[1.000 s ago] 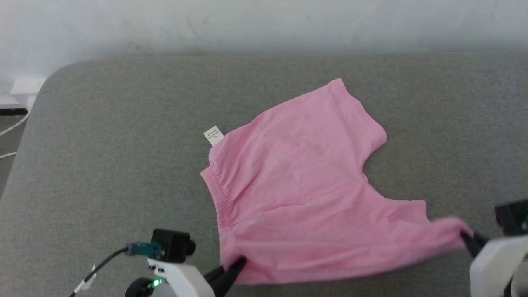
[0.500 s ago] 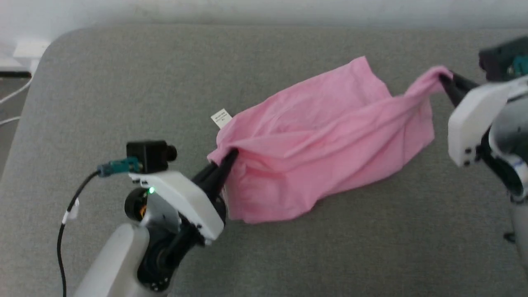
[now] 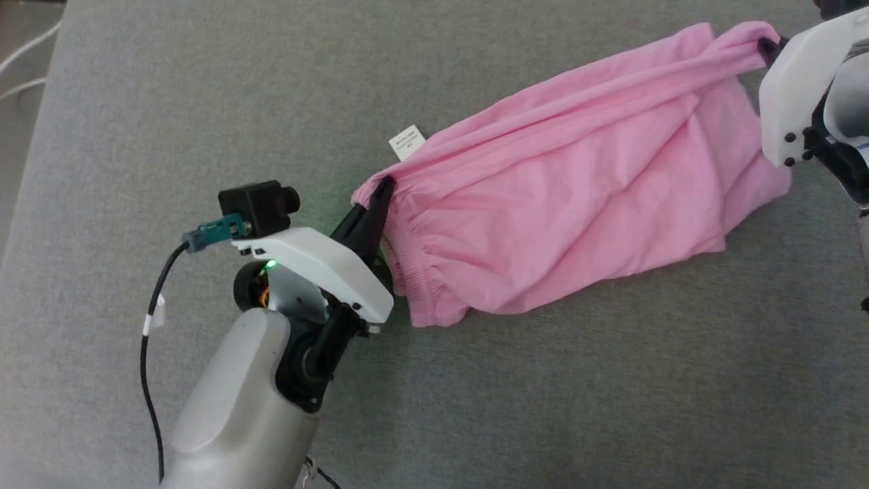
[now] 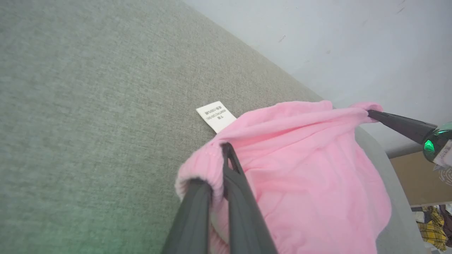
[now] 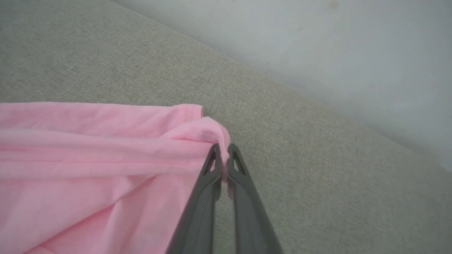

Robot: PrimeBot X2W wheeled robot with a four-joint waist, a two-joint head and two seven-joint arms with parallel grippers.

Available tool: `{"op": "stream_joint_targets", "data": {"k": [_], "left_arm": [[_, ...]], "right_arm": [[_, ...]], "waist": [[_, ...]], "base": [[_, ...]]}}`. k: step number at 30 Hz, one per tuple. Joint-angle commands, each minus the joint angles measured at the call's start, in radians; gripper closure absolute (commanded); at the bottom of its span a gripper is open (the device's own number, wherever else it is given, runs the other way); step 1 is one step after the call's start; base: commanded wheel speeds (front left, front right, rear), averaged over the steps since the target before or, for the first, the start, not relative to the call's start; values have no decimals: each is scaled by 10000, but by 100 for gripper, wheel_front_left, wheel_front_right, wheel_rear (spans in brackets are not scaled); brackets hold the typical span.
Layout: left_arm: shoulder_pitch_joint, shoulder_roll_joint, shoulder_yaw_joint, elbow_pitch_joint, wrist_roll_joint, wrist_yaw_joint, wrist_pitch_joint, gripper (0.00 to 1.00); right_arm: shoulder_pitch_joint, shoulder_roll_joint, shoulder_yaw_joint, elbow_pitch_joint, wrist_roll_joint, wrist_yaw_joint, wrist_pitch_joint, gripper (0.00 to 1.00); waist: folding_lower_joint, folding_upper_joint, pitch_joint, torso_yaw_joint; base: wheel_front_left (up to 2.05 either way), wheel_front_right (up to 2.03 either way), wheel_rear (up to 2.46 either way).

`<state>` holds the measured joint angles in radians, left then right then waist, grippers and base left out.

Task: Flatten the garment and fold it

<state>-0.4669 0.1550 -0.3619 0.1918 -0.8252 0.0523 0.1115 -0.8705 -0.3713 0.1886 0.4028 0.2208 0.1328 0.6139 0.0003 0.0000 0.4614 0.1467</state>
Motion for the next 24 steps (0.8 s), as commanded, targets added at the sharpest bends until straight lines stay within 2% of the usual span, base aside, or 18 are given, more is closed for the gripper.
{"op": "stream_joint_targets", "data": {"k": [1, 5, 6, 7, 8, 9, 16, 24], "left_arm": [[-176, -76, -28, 173, 30, -126, -102, 100], [-229, -183, -201, 527, -10, -363, -141, 100], [-228, -194, -231, 584, 3, -392, -171, 86], [-222, -180, -283, 627, 50, -436, -202, 51], [-205, -165, -320, 653, 103, -467, -265, 0], [-166, -167, -335, 655, 127, -495, -347, 0], [485, 11, -333, 298, 488, -441, -1154, 0], [1882, 477, -531, -490, 1187, 61, -1777, 0]], "right_arm": [[-251, -33, 96, 278, 95, -21, -12, 100], [-567, -146, 527, 1032, 443, -21, 285, 100], [-614, -154, 588, 1187, 598, -21, 377, 100], [-641, -164, 661, 1307, 742, -21, 456, 76], [-655, -183, 771, 1351, 883, -21, 460, 17], [-658, -188, 820, 1382, 1036, -21, 398, 0], [121, -369, 741, 1048, 1761, -21, -971, 0], [2705, -103, -295, -432, 1896, -21, -2808, 0]], "waist": [[-3, 0, 519, 508], [-3, 0, 547, 567], [-3, 0, 519, 563], [-3, 0, 465, 550], [-3, 0, 396, 532], [-3, 0, 309, 500], [-3, 0, -793, 284], [-3, 0, -2305, -57]], "base": [[0, 0, 0], [0, 0, 0], [0, 0, 0], [0, 0, 0], [0, 0, 0], [0, 0, 0], [0, 0, 0], [0, 0, 0]]}}
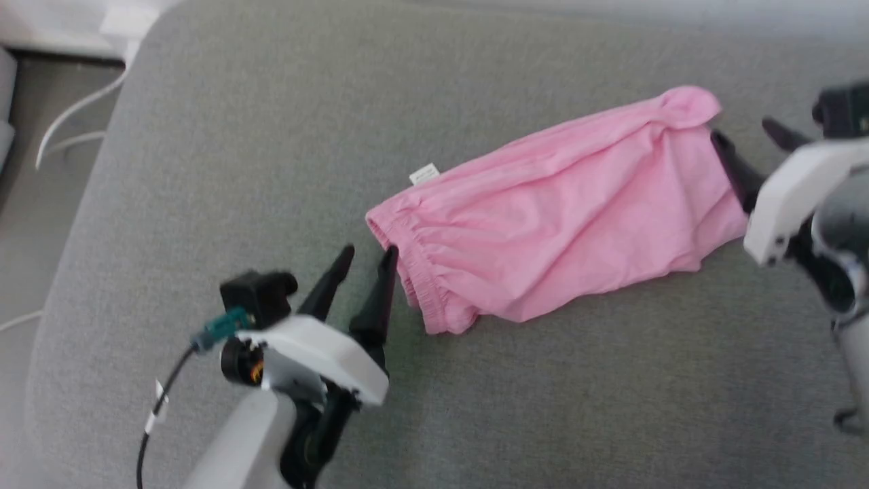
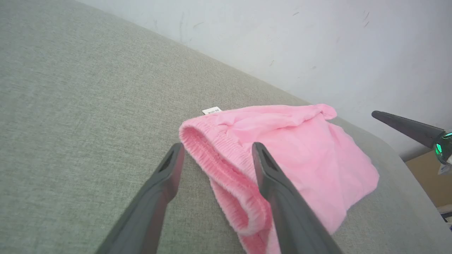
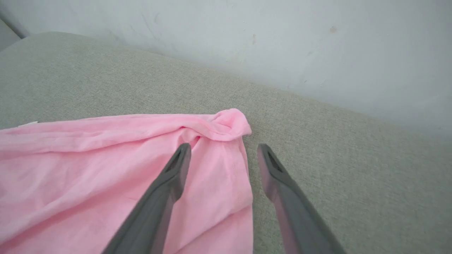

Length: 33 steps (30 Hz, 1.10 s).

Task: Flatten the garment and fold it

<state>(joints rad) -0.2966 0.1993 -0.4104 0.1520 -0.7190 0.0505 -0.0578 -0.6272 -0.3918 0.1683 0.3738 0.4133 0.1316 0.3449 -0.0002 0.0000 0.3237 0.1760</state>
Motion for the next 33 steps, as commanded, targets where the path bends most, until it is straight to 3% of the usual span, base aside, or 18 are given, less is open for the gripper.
{"op": "stream_joint_targets", "data": {"k": [1, 7, 8, 12, 17, 27, 30, 31, 32, 33], "left_arm": [[361, 55, -108, -194, 211, 139, -151, 0], [1027, 149, -821, -213, 1025, 463, -305, 0], [1027, 149, -821, -213, 1025, 463, -305, 0], [1020, 72, -1280, 274, 1636, 672, -494, 0], [818, -144, -1444, 1286, 2098, 1201, -649, 0], [233, -508, -1068, 2808, 1925, 1777, -683, 0], [68, -557, -1045, 3050, 1828, 1707, -631, 0], [26, -562, -1078, 3114, 1813, 1646, -600, 9], [4, -578, -1119, 3160, 1784, 1566, -566, 56], [-3, -590, -1156, 3202, 1752, 1494, -531, 80]], "right_arm": [[662, 202, -270, -412, -69, -9, -273, 0], [3009, 1149, -1859, -2159, -686, -9, -1155, 0], [3009, 1149, -1859, -2159, -686, -9, -1155, 0], [4277, 2142, -2676, -3240, -1207, -9, -1442, 0], [5265, 3059, -3063, -4165, -1585, -9, -1540, 0], [5632, 3398, -2985, -4633, -1729, -9, -1565, 0], [5586, 3409, -2945, -4584, -1650, -9, -1601, 0], [5590, 3410, -2937, -4538, -1614, -9, -1606, 0], [5596, 3411, -2928, -4487, -1587, -9, -1605, 0], [5599, 3412, -2930, -4436, -1570, -9, -1609, 0]], "waist": [[2, 0, -1044, -396], [2, 0, -1575, -547], [2, 0, -1575, -547], [2, 0, -1733, -670], [2, 0, -1803, -870], [2, 0, -1527, -1351], [2, 0, -1439, -1455], [2, 0, -1415, -1472], [2, 0, -1398, -1480], [2, 0, -1386, -1479]], "base": [[0, 0, 0], [0, 0, 0], [0, 0, 0], [0, 0, 0], [0, 0, 0], [0, 0, 0], [0, 0, 0], [0, 0, 0], [0, 0, 0], [0, 0, 0]]}}
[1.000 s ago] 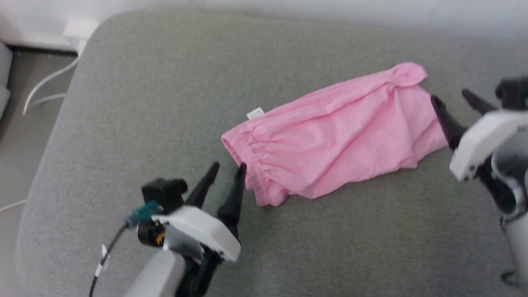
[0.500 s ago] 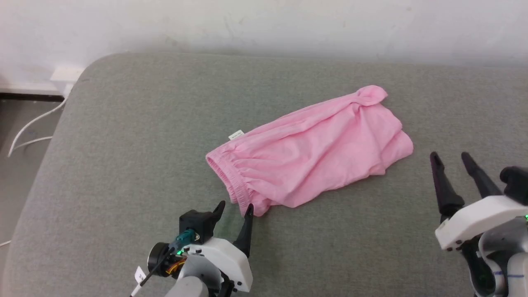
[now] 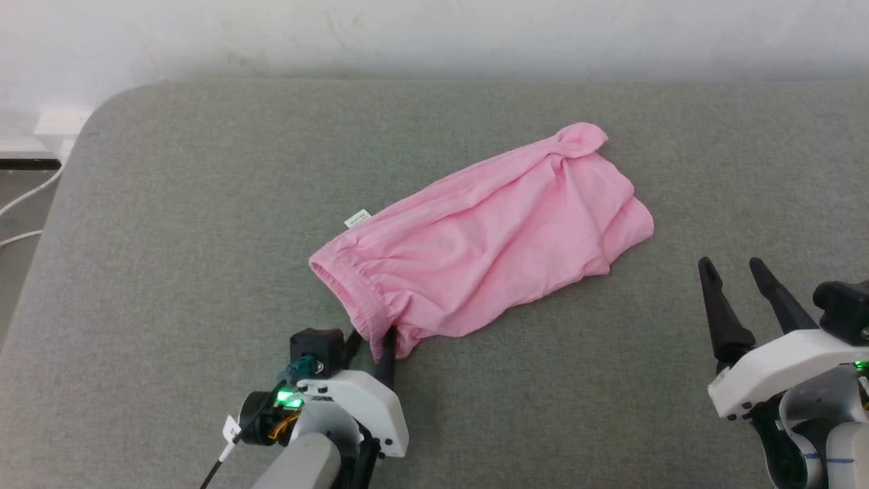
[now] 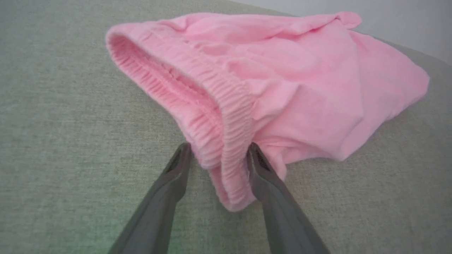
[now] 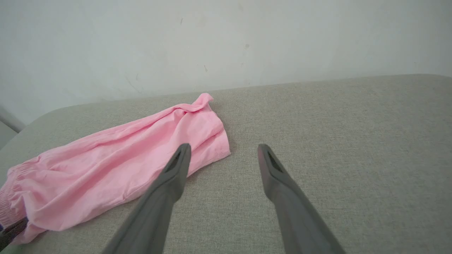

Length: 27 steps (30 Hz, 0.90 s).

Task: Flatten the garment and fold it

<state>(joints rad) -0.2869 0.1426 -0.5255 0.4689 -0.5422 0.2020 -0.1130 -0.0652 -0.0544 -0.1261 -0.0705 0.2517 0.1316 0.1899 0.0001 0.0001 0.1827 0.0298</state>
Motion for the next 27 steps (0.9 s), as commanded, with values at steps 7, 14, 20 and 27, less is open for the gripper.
{"op": "stream_joint_targets", "data": {"k": [7, 14, 20, 27], "left_arm": [[-94, -62, -166, 189, -156, -352, 38, 100], [-375, -140, -312, 207, -141, -486, 28, 100], [-719, -262, -441, 189, -94, -571, -67, 100], [-986, -353, -546, 268, -84, -622, -145, 100]], "right_arm": [[-424, 39, -207, 506, -383, -9, -168, 0], [-2336, 40, -251, 2423, -1075, -9, -494, 0], [-4273, 40, -361, 4920, -1216, -9, 61, 0], [-5737, 41, -731, 7227, -1691, -9, 1860, 0]], "waist": [[-1, -1, 40, 156], [-1, -1, 359, 443], [-1, -1, 805, 760], [-1, -1, 1202, 1047]], "base": [[0, 0, 0], [0, 0, 0], [0, 0, 0], [0, 0, 0]]}}
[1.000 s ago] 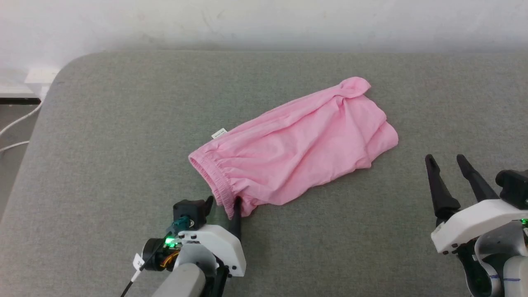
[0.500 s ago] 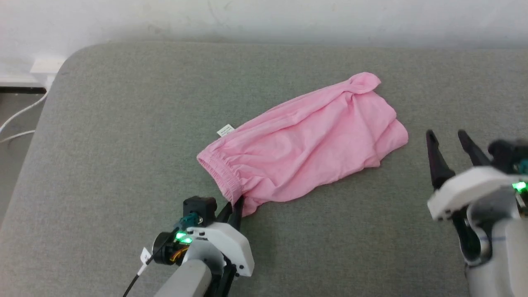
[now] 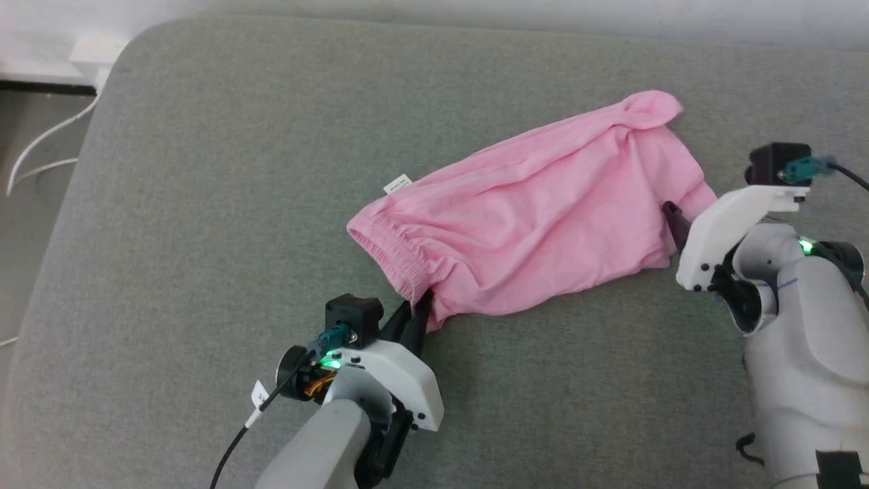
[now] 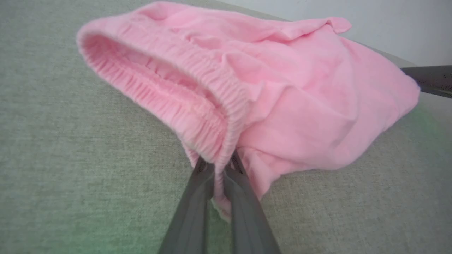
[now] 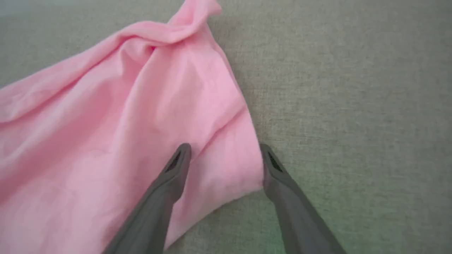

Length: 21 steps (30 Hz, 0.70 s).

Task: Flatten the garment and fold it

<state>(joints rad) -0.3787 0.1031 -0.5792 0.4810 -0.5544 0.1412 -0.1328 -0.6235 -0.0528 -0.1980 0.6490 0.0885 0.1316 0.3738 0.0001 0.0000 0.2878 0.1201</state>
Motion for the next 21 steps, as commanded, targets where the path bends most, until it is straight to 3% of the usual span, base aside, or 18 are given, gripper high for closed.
{"op": "stream_joint_targets", "data": {"k": [1, 3, 5, 8, 15, 21], "left_arm": [[-91, 35, -16, 165, 35, -17, 37, 100], [-113, 26, -28, 208, 26, -16, 10, 100], [-114, 20, -34, 254, 6, -11, -9, 100], [-61, 31, -45, 331, -31, -9, -31, 100], [259, 265, -78, 300, -185, -142, 56, 100], [739, 780, -68, -211, -316, -182, 375, 100]], "right_arm": [[-284, 25, -2, 217, -179, -9, 252, 0], [-440, 25, 46, 519, -403, -9, 748, 2], [-466, 25, 113, 697, -544, -9, 1260, 55], [-287, 25, 118, 489, -819, -9, 1469, 100], [1157, 23, -33, -1168, -149, -9, 937, 100], [3371, 24, 209, -3697, 987, -9, 974, 100]], "waist": [[-1, 0, 179, 164], [-1, 0, 196, 187], [-1, 0, 175, 187], [-1, 0, 40, 133], [-1, 0, -583, -173], [-1, 0, -1027, -649]], "base": [[0, 0, 0], [0, 0, 0], [0, 0, 0], [0, 0, 0], [0, 0, 0], [0, 0, 0]]}}
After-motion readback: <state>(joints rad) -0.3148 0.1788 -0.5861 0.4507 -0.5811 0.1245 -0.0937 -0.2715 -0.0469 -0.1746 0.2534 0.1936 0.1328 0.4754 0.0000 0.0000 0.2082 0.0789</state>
